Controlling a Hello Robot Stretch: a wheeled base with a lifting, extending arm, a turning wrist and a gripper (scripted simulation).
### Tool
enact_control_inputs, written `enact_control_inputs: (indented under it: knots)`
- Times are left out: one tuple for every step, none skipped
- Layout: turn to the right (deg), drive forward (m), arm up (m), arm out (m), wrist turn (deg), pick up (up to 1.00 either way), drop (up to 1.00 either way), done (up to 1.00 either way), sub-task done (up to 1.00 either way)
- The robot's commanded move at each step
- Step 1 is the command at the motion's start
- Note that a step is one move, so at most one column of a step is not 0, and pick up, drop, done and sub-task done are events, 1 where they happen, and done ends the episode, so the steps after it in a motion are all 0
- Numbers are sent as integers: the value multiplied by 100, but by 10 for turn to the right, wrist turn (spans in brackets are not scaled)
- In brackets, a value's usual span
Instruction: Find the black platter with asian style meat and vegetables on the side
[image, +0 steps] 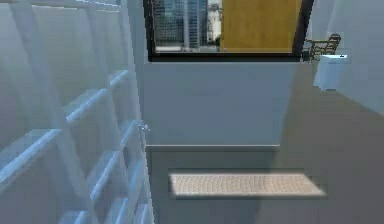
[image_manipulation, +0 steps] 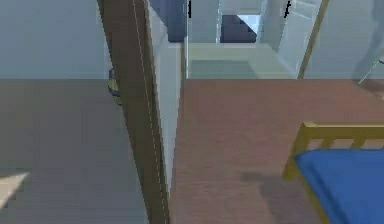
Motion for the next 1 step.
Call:
enact_control_inputs:
  knots:
    - [450,0,0,0,0,0,0,0,0]
